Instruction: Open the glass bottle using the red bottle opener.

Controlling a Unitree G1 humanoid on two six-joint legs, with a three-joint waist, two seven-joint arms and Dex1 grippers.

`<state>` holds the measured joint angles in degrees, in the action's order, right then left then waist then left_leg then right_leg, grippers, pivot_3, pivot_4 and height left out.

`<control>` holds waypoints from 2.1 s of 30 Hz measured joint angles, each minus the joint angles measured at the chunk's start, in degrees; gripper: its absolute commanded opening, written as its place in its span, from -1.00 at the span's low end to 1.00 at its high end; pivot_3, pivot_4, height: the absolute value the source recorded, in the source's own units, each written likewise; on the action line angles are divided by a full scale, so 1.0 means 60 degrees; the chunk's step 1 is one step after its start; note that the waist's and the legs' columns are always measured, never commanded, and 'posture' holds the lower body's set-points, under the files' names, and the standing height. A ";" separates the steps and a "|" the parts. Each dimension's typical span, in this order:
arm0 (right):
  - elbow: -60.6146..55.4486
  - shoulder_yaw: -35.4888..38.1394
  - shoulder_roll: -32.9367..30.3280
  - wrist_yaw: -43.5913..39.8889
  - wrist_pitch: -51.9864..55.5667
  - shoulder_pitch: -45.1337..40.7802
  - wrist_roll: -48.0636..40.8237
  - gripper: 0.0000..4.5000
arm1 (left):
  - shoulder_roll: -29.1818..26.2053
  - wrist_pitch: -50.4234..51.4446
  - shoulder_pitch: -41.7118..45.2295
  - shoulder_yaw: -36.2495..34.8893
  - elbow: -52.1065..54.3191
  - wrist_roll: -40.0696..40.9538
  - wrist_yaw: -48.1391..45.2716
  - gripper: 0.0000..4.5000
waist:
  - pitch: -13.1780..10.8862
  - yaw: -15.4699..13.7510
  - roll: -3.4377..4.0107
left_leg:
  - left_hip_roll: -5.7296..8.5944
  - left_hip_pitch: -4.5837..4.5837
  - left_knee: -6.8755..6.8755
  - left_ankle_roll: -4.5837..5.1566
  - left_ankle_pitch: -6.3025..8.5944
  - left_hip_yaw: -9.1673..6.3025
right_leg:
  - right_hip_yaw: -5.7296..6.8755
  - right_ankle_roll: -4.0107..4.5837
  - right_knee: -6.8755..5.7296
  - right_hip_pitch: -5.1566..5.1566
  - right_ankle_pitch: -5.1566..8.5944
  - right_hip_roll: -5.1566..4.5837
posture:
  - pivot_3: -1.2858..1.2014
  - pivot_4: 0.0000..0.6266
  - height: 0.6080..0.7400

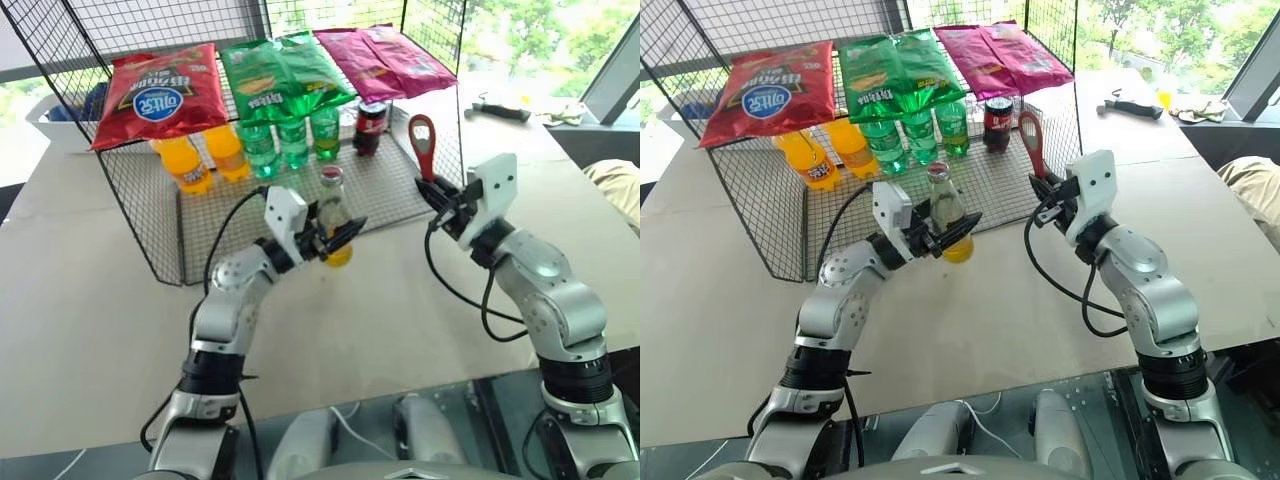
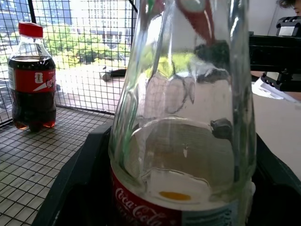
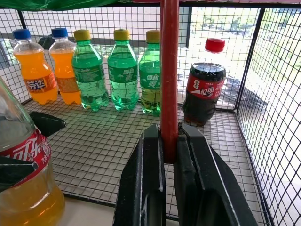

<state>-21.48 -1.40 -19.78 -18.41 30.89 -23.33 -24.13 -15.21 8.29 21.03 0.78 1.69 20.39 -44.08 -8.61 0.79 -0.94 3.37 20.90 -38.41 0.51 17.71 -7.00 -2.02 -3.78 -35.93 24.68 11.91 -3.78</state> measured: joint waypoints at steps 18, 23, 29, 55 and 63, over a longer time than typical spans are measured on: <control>0.0002 0.0039 0.0194 -0.0036 0.0005 0.0007 0.0047 -1.00 | -0.0157 0.0180 -0.0641 0.0099 0.0414 0.0170 -0.0117 0.96 | 0.0002 -0.0005 0.0001 | -0.0003 -0.0003 -0.0002 0.0000 0.0000 0.0003 | -0.0004 0.0000 -0.0005 -0.0002 0.0000 0.0000 | 0.03 -0.52 1.00; 0.0002 0.0039 0.0254 -0.0047 0.0005 0.0007 0.0089 -1.00 | -0.0162 0.0199 -0.0641 0.0084 0.0491 0.0174 0.0083 0.96 | 0.0002 -0.0001 0.0002 | -0.0003 -0.0007 -0.0002 0.0000 0.0000 0.0004 | -0.0005 0.0000 -0.0010 -0.0002 0.0000 0.0003 | 0.03 -0.52 1.00; 0.0022 0.0039 0.0282 -0.0121 0.0007 0.0007 0.0149 -1.00 | -0.0219 0.0205 -0.0546 -0.0136 0.1124 0.0477 0.0132 0.96 | 0.0002 -0.0001 0.0002 | -0.0007 -0.0006 -0.0002 0.0000 0.0000 0.0007 | -0.0007 0.0000 -0.0007 -0.0002 0.0000 0.0001 | 0.03 -0.52 1.00; 0.0254 -0.0706 0.0039 -0.0672 -0.0343 -0.0171 0.1013 -1.00 | -0.0336 -0.0285 -0.0685 -0.0161 0.1328 0.0662 -0.0355 -0.19 | 0.0010 0.0003 0.0006 | -0.0003 -0.0014 0.0001 0.0000 0.0000 0.0012 | -0.0011 0.0000 -0.0008 -0.0002 0.0000 0.0007 | 0.03 -0.52 1.00; 0.0227 -0.2063 0.0531 -0.0789 -0.1127 -0.0097 0.2096 -1.00 | -0.0325 -0.0401 -0.0737 -0.0130 0.1382 0.0653 -0.0282 -0.23 | 0.0013 -0.0007 0.0003 | 0.0000 -0.0013 -0.0001 0.0000 0.0000 0.0010 | -0.0012 0.0000 -0.0006 -0.0004 0.0000 0.0001 | 0.03 -0.52 1.00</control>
<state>-20.12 -13.78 -16.59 -23.14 24.13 -23.91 -11.55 -17.16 5.88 16.60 0.01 9.98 24.31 -45.77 -8.53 0.75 -0.92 3.37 20.82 -38.41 0.51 17.71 -6.93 -2.09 -3.78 -35.96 24.66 11.91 -3.77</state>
